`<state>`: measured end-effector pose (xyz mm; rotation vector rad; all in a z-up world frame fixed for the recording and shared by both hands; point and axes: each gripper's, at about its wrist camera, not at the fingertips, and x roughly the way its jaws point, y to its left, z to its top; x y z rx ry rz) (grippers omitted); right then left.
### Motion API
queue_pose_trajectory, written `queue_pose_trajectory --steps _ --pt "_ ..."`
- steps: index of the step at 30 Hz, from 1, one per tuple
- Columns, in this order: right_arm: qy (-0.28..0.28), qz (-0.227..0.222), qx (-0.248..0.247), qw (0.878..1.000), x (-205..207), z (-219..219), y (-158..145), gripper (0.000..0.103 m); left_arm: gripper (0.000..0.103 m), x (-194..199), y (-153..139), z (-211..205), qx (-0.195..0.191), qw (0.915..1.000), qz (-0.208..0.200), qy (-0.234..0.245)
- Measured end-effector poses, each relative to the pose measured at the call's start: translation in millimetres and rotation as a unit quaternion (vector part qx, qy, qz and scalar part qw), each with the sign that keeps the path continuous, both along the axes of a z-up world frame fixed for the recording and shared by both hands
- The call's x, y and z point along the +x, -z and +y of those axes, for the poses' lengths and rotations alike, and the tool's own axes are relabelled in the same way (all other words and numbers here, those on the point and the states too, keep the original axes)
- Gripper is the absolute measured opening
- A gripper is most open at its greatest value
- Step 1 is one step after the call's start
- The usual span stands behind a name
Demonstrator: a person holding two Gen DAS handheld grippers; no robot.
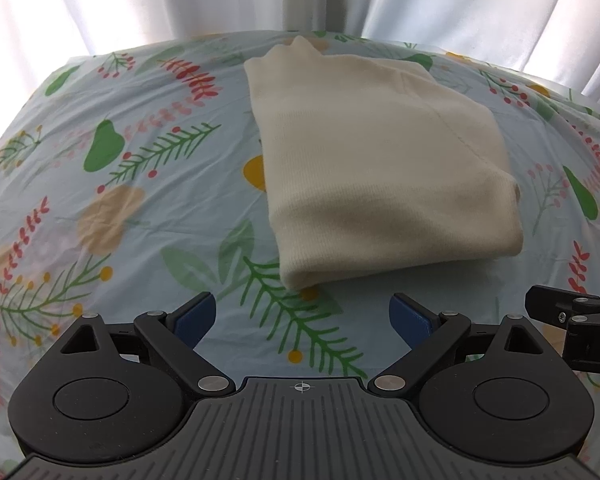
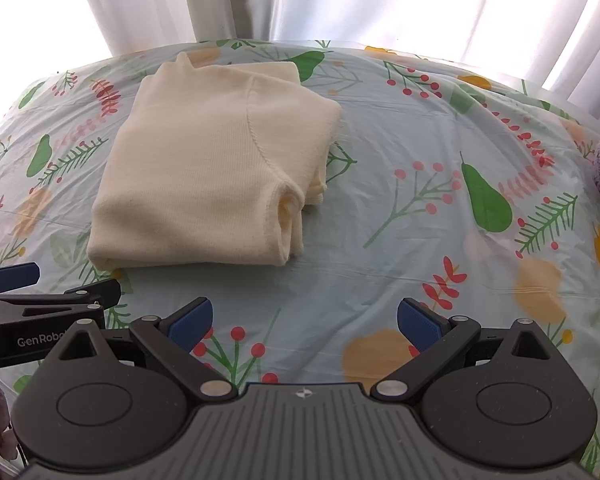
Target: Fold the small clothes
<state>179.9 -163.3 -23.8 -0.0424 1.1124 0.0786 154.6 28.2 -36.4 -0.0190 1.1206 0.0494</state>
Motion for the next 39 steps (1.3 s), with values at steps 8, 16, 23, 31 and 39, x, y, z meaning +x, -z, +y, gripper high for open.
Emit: queue_pose_trajectory --steps 8,16,23,31,39 --pt "0.001 -0.001 0.0 1.0 0.3 -1.4 -0.2 0.099 0.097 -0.5 0.1 0.9 0.003 1.0 0.001 -0.002" --pt "0.001 -0.001 -0.001 1.0 1.2 -1.7 -1.2 0.099 0.097 0.0 0.3 0.9 0.003 1.0 0.004 -0.003" --pt "0.0 -0.001 -0.001 1.0 1.5 -1.8 -1.2 0.099 0.097 0.0 0.1 -0.3 0.003 1.0 0.002 -0.003" --pt "0.001 -0.002 -0.003 1.0 4.4 -2.6 -2.2 0.099 0.097 1.5 0.3 -0.6 0.005 1.0 0.001 -0.001" --pt "0.002 0.001 -0.003 1.0 5.7 -2.6 -0.6 0.099 0.097 3.0 0.8 -0.4 0.006 1.0 -0.001 0.001"
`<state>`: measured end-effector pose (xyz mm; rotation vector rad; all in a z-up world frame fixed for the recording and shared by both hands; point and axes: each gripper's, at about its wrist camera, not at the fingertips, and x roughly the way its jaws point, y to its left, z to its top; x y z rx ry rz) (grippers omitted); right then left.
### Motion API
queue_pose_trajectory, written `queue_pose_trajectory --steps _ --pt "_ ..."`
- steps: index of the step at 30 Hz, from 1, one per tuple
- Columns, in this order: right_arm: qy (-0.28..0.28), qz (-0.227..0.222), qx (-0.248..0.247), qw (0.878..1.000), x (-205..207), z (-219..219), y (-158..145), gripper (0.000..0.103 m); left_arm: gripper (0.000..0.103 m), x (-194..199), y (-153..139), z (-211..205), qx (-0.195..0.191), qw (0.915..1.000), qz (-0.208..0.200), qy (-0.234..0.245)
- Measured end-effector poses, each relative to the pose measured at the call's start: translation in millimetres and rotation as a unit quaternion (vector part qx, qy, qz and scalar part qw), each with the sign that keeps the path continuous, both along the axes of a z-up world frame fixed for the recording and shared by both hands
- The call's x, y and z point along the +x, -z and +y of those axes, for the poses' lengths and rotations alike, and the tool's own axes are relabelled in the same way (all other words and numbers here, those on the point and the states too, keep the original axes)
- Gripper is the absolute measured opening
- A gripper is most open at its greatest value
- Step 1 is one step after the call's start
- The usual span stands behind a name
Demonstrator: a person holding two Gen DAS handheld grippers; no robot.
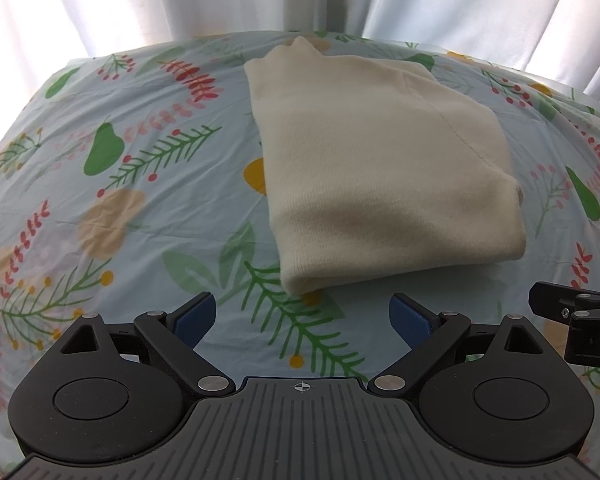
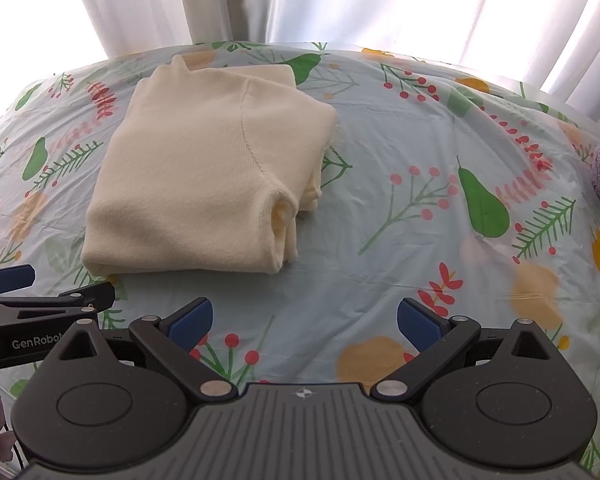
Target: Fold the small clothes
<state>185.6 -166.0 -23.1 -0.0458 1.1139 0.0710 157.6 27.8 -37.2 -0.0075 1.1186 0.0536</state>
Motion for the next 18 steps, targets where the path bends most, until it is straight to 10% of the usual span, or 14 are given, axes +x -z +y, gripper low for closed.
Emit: queue_pose_trajectory --steps 18 --pt "0.003 0.0 -0.001 1.0 1.8 -0.5 1.1 0.099 0.097 -1.9 1.1 1.6 0.016 0.9998 -0.01 0.002"
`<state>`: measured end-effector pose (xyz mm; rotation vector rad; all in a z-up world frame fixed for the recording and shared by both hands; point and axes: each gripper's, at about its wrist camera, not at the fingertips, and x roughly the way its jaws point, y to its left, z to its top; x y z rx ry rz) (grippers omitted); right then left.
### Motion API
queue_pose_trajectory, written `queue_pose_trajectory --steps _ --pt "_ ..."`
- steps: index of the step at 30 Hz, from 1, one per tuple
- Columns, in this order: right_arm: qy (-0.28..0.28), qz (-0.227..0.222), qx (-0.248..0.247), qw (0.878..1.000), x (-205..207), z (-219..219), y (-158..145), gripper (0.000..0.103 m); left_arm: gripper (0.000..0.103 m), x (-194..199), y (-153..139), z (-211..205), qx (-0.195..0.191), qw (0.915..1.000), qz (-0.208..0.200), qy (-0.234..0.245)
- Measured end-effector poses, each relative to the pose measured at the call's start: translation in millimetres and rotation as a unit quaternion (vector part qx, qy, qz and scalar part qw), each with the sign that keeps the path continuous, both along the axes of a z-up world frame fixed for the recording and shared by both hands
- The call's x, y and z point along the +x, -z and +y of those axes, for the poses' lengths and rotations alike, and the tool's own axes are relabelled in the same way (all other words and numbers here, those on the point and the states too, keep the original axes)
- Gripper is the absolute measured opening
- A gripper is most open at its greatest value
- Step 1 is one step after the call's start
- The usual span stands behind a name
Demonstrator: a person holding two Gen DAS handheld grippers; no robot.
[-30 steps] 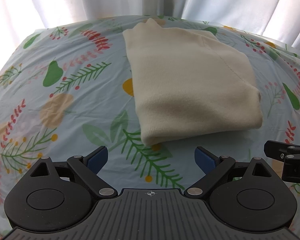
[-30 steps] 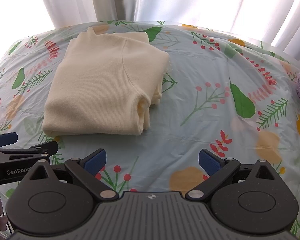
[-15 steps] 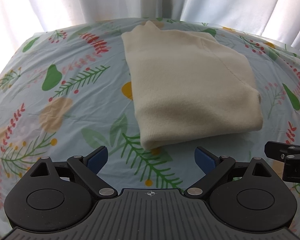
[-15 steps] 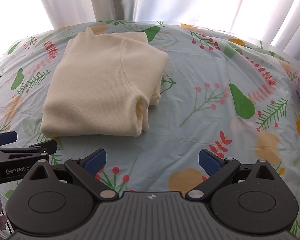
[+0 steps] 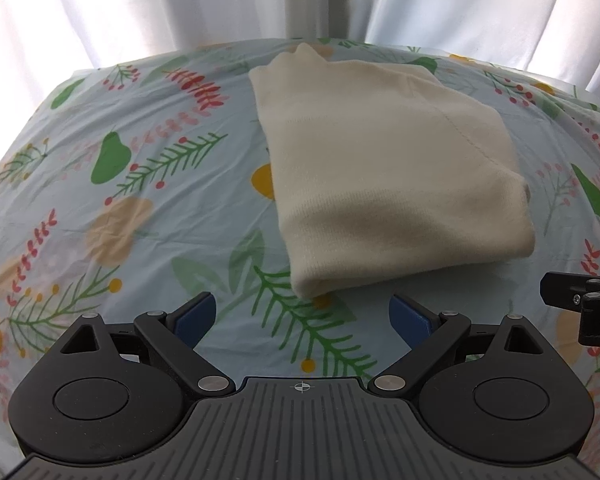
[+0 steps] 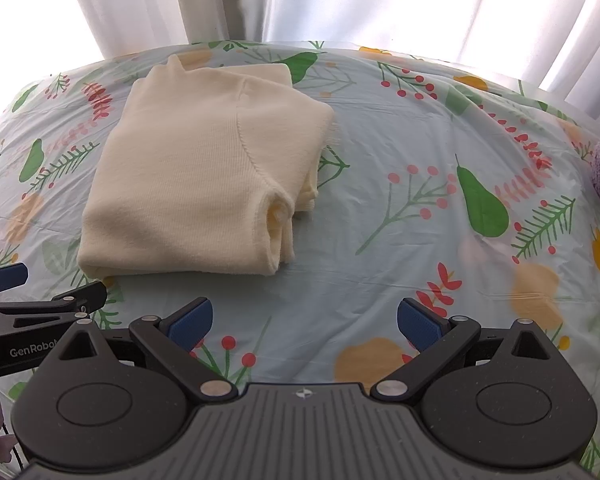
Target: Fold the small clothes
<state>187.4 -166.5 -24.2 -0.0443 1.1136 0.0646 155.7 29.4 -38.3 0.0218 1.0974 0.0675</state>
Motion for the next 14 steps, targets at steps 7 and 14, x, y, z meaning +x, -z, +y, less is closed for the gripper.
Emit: queue_pose_trajectory --steps 7,14 --pt "0.002 -0.006 -0.008 1.0 0.1 1.0 -0.6 0.099 0.097 -1.0 2.2 0.4 -0.005 1.0 0.005 0.001" --pt "0.0 -0.012 -0.013 1.0 -1.3 2.5 -2.5 0.099 0.097 -3.1 2.1 -4.4 0.004 0.9999 0.004 0.01"
